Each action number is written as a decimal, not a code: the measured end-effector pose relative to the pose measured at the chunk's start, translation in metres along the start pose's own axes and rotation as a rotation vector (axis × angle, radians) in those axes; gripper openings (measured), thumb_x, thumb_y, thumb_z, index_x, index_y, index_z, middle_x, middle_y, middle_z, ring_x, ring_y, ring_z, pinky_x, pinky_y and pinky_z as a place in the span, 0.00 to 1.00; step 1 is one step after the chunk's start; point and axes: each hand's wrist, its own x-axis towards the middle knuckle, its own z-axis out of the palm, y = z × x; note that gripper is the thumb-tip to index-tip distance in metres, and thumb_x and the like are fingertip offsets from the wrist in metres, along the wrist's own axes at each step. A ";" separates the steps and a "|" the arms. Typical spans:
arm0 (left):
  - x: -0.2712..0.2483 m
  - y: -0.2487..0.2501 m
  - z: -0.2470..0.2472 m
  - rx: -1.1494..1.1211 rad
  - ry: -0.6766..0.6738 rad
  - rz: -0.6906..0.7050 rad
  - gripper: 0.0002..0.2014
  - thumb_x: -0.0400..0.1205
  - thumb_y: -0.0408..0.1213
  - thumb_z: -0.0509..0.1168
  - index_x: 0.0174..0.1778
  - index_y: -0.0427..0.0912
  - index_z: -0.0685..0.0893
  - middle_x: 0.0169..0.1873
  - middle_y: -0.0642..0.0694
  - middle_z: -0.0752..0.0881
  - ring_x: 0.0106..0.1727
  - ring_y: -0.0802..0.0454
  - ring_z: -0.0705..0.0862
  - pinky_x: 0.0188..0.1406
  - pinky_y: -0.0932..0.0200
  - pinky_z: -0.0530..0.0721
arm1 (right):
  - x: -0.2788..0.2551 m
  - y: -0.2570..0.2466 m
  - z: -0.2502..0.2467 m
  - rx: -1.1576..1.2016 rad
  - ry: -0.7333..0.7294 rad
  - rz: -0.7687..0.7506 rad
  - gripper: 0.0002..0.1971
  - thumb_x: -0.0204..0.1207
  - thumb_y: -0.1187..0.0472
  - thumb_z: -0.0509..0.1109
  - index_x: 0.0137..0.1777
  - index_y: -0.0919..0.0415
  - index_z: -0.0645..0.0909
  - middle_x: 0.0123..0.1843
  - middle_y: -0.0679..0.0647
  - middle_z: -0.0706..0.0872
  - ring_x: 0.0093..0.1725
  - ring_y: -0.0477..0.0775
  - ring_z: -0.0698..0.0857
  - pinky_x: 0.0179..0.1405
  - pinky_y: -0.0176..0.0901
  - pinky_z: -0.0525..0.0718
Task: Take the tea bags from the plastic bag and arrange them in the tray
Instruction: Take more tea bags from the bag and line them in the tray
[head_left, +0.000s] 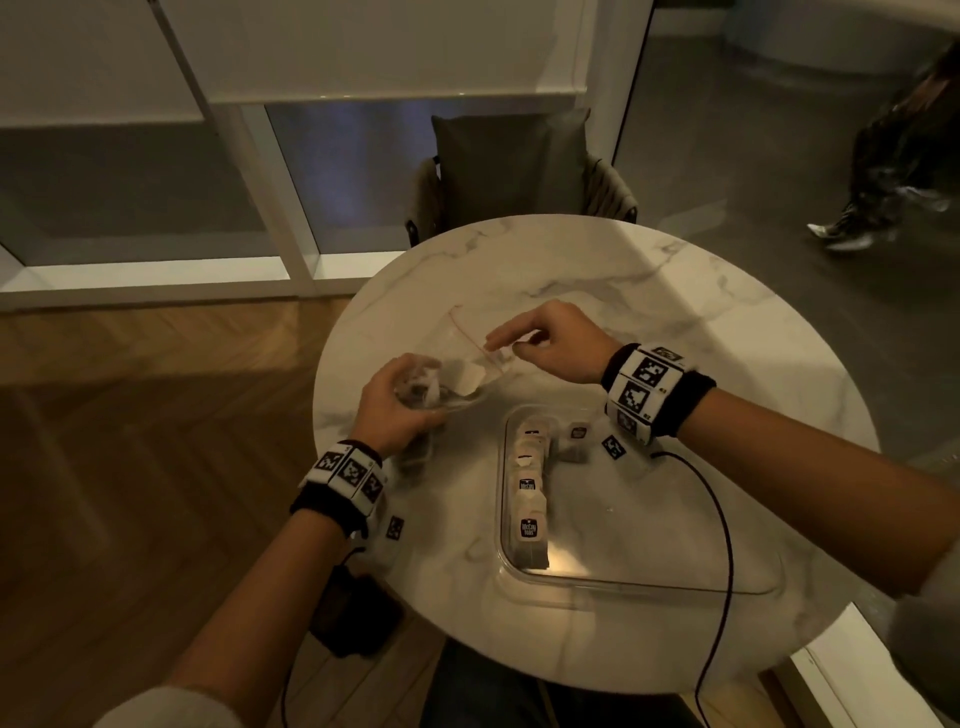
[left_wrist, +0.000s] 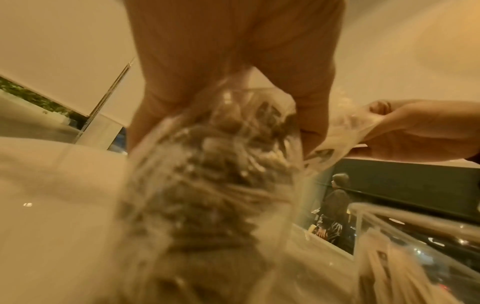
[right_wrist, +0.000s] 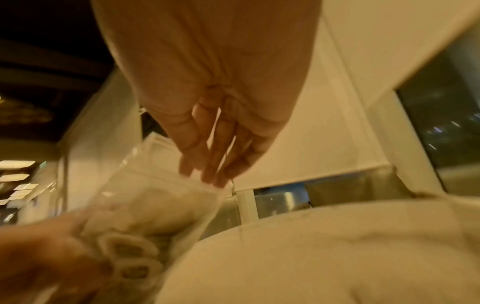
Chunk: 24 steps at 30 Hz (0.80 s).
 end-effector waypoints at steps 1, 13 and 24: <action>-0.003 0.002 -0.002 -0.041 -0.036 0.030 0.30 0.60 0.37 0.83 0.59 0.43 0.85 0.56 0.46 0.86 0.59 0.49 0.85 0.63 0.46 0.86 | -0.001 -0.006 -0.001 -0.024 -0.030 -0.058 0.15 0.78 0.71 0.69 0.59 0.55 0.89 0.64 0.50 0.88 0.66 0.48 0.84 0.63 0.34 0.80; -0.024 0.033 -0.008 -0.134 -0.263 0.117 0.27 0.56 0.44 0.82 0.53 0.53 0.87 0.48 0.57 0.91 0.53 0.59 0.88 0.54 0.66 0.84 | -0.019 -0.052 0.005 -0.491 -0.541 -0.131 0.27 0.69 0.57 0.80 0.68 0.59 0.80 0.61 0.56 0.86 0.60 0.56 0.82 0.63 0.54 0.81; -0.025 0.032 -0.011 -0.241 -0.242 0.078 0.35 0.54 0.41 0.82 0.59 0.43 0.85 0.50 0.48 0.91 0.54 0.51 0.89 0.57 0.60 0.85 | -0.019 -0.042 0.018 -0.300 -0.411 -0.211 0.26 0.70 0.53 0.81 0.67 0.56 0.80 0.62 0.49 0.81 0.51 0.36 0.79 0.48 0.22 0.75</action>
